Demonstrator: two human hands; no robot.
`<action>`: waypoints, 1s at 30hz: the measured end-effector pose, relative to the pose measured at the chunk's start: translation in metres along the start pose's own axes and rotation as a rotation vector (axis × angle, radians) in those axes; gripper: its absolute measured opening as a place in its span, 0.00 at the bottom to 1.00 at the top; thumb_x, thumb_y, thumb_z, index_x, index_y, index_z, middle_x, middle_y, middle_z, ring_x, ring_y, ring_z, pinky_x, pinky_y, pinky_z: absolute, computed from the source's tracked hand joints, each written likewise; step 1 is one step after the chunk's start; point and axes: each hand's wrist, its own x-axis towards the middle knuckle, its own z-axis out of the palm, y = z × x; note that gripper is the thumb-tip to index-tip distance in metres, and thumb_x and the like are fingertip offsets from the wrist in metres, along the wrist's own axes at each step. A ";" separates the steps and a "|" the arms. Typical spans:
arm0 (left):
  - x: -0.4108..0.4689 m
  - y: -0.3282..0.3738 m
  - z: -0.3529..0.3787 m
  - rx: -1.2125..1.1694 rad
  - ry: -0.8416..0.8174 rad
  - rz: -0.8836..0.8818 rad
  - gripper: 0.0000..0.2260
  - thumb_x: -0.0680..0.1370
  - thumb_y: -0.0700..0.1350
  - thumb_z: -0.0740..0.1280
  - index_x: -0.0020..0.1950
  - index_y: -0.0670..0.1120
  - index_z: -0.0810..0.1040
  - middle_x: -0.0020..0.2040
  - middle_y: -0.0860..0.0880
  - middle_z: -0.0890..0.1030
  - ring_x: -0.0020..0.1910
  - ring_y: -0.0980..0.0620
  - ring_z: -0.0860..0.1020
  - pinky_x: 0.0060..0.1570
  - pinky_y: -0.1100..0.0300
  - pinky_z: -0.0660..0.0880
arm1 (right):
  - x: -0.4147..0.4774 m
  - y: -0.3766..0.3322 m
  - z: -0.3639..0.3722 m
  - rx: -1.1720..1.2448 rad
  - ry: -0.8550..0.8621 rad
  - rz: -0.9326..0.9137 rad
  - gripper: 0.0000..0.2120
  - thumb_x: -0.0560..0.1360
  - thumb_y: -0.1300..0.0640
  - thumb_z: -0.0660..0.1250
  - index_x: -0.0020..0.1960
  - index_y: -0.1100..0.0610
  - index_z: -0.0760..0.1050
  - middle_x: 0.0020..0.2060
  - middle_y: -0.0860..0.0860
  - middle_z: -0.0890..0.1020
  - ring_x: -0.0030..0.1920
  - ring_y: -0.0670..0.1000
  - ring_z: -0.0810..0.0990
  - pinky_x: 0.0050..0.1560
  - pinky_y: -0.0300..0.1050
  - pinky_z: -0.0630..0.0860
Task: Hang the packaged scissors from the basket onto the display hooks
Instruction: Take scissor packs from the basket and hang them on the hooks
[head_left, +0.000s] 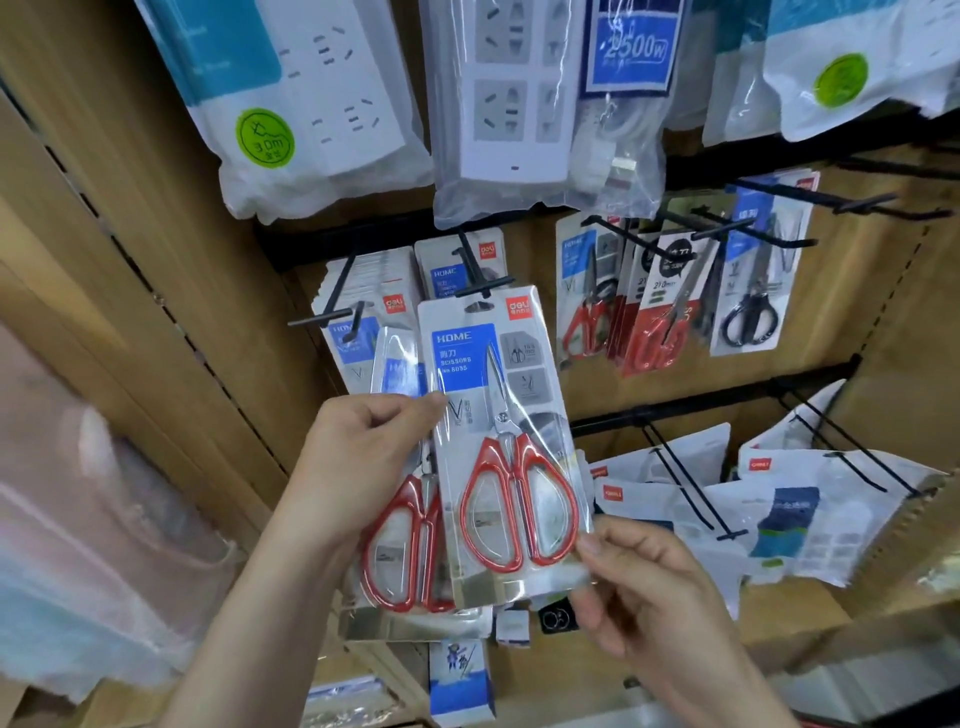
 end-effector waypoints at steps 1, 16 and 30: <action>0.000 0.000 0.000 -0.001 -0.003 0.006 0.15 0.78 0.50 0.69 0.47 0.37 0.81 0.43 0.44 0.87 0.42 0.45 0.86 0.49 0.43 0.81 | -0.002 -0.003 0.003 -0.020 -0.004 0.003 0.24 0.59 0.47 0.76 0.40 0.68 0.76 0.27 0.57 0.78 0.25 0.51 0.72 0.26 0.38 0.69; 0.006 -0.006 -0.006 0.053 -0.039 0.093 0.14 0.79 0.47 0.68 0.45 0.36 0.82 0.44 0.43 0.86 0.48 0.41 0.84 0.51 0.42 0.81 | 0.113 -0.117 0.054 -0.377 0.097 -0.280 0.09 0.77 0.59 0.69 0.56 0.57 0.80 0.47 0.55 0.87 0.49 0.55 0.86 0.46 0.50 0.83; 0.038 -0.028 -0.004 0.069 0.003 0.244 0.20 0.79 0.54 0.67 0.43 0.36 0.81 0.44 0.33 0.81 0.45 0.32 0.79 0.49 0.39 0.80 | 0.120 -0.091 0.047 -0.303 0.133 -0.190 0.10 0.80 0.55 0.65 0.59 0.57 0.79 0.48 0.53 0.87 0.47 0.53 0.86 0.44 0.50 0.81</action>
